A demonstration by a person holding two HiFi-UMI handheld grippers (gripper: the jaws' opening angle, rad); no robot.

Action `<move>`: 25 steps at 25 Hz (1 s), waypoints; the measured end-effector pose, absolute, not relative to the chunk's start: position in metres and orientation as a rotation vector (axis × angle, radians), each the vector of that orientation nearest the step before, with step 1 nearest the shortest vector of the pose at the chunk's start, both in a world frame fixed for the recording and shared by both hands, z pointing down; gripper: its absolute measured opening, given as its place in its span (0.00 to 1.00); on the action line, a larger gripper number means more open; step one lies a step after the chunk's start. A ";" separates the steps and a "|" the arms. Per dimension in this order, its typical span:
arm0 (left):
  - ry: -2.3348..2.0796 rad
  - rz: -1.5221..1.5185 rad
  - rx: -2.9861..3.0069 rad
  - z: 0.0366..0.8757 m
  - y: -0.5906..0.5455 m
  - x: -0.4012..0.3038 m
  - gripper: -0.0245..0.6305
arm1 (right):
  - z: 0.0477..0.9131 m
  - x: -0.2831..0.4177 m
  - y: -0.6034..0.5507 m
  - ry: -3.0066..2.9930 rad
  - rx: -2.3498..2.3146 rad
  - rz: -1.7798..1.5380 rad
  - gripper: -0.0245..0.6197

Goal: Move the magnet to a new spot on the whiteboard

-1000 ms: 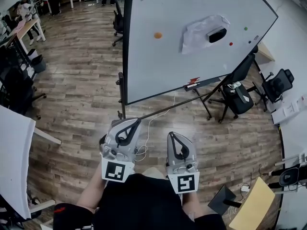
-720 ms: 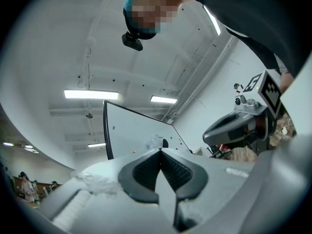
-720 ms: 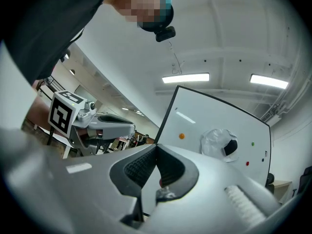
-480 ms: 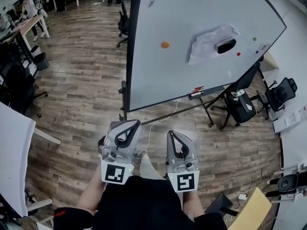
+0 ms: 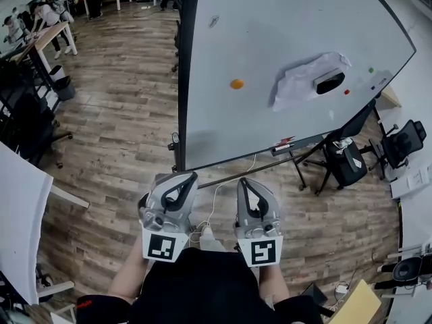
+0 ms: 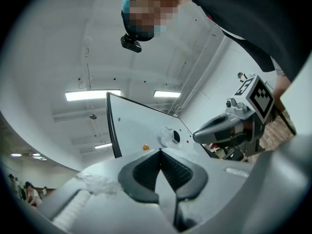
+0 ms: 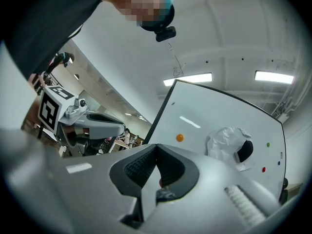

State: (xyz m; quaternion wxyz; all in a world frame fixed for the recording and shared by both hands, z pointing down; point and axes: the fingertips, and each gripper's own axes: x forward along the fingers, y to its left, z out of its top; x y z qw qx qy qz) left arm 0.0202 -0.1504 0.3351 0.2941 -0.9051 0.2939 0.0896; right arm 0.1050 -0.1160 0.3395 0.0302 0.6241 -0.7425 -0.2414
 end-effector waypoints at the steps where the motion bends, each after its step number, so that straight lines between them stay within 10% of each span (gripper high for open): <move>1: 0.788 0.235 -2.406 0.335 -0.154 0.022 0.04 | 0.339 0.107 -0.121 -2.289 1.921 -0.746 0.04; 25: 1.048 0.144 -2.252 0.324 -0.205 0.065 0.04 | 0.281 0.142 -0.225 -2.534 1.690 -0.984 0.04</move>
